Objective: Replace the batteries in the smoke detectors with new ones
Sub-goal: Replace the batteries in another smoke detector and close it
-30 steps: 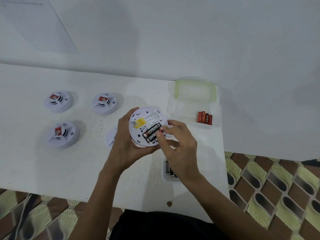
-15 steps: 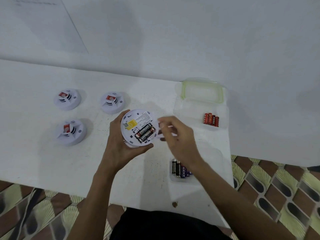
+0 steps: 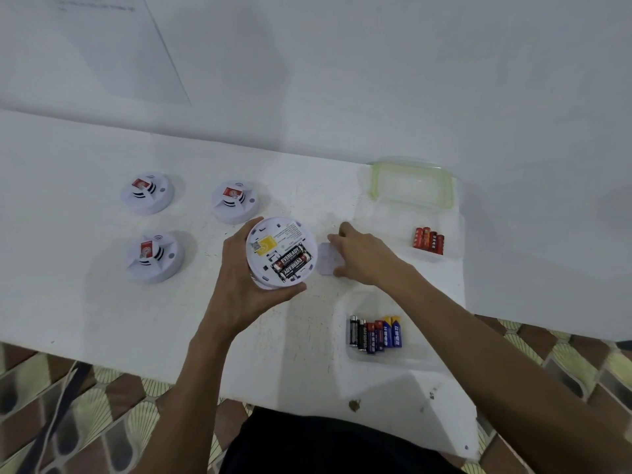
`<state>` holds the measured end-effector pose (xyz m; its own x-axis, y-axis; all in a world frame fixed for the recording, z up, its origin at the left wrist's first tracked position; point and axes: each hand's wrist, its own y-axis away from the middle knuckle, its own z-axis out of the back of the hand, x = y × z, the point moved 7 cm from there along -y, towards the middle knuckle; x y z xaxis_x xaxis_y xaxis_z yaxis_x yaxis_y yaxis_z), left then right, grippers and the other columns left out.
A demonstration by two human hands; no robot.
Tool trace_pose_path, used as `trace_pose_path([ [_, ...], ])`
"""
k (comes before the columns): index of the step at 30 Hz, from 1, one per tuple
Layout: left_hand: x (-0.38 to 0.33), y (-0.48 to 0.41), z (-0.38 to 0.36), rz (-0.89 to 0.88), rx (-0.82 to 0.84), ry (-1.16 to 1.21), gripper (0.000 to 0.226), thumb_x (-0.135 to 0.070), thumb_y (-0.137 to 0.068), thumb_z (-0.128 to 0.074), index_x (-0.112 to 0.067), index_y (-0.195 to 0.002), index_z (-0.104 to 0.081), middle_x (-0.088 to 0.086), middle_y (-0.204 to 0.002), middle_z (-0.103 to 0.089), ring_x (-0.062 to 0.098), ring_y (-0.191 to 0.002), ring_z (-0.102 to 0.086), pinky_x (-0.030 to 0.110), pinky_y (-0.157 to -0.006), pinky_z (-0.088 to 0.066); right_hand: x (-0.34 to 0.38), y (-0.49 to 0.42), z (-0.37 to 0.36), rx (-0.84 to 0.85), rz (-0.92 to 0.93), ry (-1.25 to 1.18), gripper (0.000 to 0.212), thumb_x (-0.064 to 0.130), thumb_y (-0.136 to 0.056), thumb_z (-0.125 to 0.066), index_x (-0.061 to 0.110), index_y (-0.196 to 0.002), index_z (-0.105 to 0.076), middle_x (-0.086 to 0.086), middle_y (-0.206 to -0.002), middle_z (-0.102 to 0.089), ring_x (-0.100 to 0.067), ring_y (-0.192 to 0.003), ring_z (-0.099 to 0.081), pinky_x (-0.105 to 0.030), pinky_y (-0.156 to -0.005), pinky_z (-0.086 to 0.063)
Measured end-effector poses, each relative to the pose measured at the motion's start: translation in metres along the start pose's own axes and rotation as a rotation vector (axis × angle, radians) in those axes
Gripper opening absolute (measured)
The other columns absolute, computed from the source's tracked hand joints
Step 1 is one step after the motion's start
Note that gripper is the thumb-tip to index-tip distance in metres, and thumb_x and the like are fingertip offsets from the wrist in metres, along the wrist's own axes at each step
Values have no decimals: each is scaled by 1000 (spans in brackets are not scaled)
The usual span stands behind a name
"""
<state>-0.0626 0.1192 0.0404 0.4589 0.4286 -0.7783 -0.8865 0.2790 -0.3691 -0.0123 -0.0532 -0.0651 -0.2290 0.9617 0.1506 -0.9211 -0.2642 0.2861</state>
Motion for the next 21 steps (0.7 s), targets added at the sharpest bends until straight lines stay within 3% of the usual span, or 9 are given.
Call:
trace_pose_path([
  [2, 0, 0, 0, -5, 4, 9, 78, -43, -59, -73, -67, -120, -30, -53, -115, -37, -27, -107, -40, -9, -82, -29, 2, 2, 7, -47, 14, 51, 42, 31, -85, -70, 7, -116, -55, -8, -117, -47, -25, -68, -51, -33, -56, -39],
  [6, -4, 1, 0, 10, 7, 19, 78, -43, -58, -71, -69, -118, -29, -56, -113, -36, -30, -105, -39, -11, -78, -28, 8, 11, 24, -191, 47, 30, 21, 33, -95, -54, 15, -103, -61, -1, -97, -60, -24, -81, -60, -29, -59, -36],
  [8, -4, 1, 0, 17, 9, 19, 78, -44, -58, -71, -70, -118, -29, -56, -113, -36, -30, -105, -39, -11, -78, -28, 5, 19, 36, -280, 26, -130, 25, 39, -96, -51, 17, -89, -61, 4, -82, -61, -19, -77, -58, -28, -60, -36],
  [10, -1, 3, 0, 24, 16, 40, 78, -44, -57, -73, -69, -118, -30, -56, -113, -36, -29, -105, -39, -10, -79, -29, 0, 31, 49, -378, 41, -441, 23, 36, -93, -59, 16, -81, -58, 7, -77, -59, -15, -75, -54, -30, -64, -41],
  [13, 0, 2, -2, 32, 33, 72, 77, -44, -56, -74, -69, -116, -32, -53, -112, -40, -27, -104, -42, -8, -80, -32, -3, 47, 67, -452, 59, -911, 21, 15, -92, -62, 6, -80, -48, -5, -77, -58, -18, -78, -59, -29, -72, -47],
  [15, -1, 0, -5, 31, 39, 69, 77, -46, -57, -74, -68, -117, -31, -52, -113, -39, -25, -105, -42, -7, -82, -31, 1, 57, 77, -452, 65, -1053, 22, 13, -95, -60, 3, -81, -45, -12, -85, -64, -16, -88, -68, -34, -75, -53],
  [17, 5, 2, -9, 53, 54, 59, 78, -50, -57, -74, -68, -118, -29, -52, -114, -38, -24, -107, -41, -5, -85, -32, 11, 65, 83, -445, 80, -1087, 21, 17, -92, -64, 8, -81, -49, -10, -93, -66, -18, -92, -68, -39, -79, -55],
  [21, 6, 0, -16, 83, 93, 11, 76, -59, -55, -71, -61, -119, -31, -54, -116, -31, -22, -111, -37, 5, -90, -34, 26, 75, 86, -503, 25, -963, 29, 35, -78, -78, 21, -80, -53, 1, -96, -61, -14, -88, -57, -31, -74, -48],
])
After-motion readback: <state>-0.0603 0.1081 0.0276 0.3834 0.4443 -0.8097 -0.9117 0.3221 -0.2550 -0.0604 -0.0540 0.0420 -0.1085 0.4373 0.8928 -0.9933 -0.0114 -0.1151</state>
